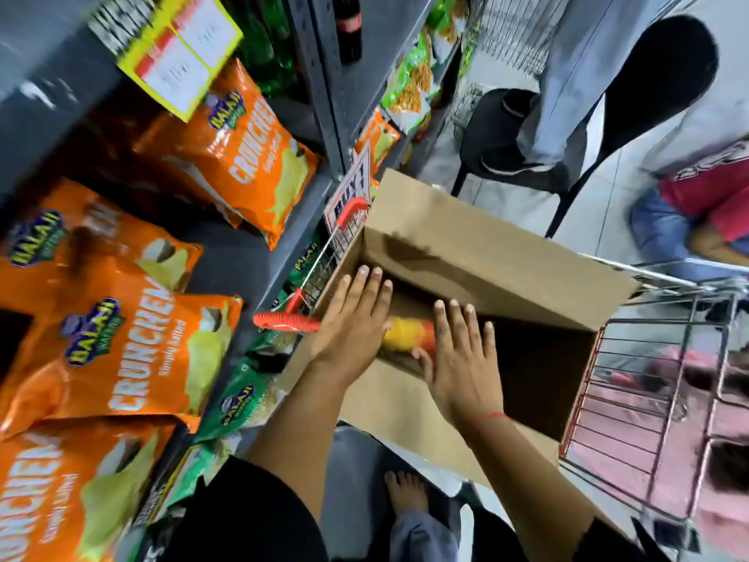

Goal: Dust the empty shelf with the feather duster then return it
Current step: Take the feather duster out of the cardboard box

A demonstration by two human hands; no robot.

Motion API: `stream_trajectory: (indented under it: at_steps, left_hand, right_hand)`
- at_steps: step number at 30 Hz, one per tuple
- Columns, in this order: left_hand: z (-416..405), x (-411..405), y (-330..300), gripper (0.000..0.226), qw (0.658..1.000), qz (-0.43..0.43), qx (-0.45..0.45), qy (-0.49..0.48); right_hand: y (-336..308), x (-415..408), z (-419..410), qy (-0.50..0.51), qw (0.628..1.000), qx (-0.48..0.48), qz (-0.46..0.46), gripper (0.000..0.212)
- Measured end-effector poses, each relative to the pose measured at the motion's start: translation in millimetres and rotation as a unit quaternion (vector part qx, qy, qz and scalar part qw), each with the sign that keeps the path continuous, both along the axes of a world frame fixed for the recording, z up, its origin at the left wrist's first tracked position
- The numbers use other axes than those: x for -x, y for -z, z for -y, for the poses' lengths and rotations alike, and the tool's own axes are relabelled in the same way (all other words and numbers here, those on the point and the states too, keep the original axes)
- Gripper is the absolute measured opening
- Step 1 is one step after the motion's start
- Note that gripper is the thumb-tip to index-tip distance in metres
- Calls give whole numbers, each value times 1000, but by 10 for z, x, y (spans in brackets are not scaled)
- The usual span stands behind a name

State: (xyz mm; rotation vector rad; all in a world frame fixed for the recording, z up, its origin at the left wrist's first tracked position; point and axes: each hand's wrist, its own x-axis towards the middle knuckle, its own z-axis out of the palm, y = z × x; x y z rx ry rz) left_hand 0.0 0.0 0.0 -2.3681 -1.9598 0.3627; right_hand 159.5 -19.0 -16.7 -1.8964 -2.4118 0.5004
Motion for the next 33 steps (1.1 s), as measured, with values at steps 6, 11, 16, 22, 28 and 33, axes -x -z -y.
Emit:
stream_trajectory:
  at_steps: [6,11,16,22,28,33]
  left_hand:
    - [-128,23,635,55,988,35,135,-64]
    - [-229,22,726,48,956,-21,257,-138]
    - [-218,-84,691,38,960,-24,255,-113]
    - [-113,-180,232,36,971,-12,223,-88]
    - [-95,-146,-734,32,973,-34,205,-97]
    - [-195,-54,-1779,32,978,-44,176,-104]
  right_hand:
    - [373,-16,-4,-7,1000,6,0,67]
    - [429,-33,-42,8,1000,-8,-8,67]
    - [375,-89,24,27,1000,-11,-1,66]
    - [-97,-146,43,53,998,-14,8,81]
    - [-892,-64,59,54,998,-30,5,79]
    - [-1632,71,64,34,999,-41,9,78]
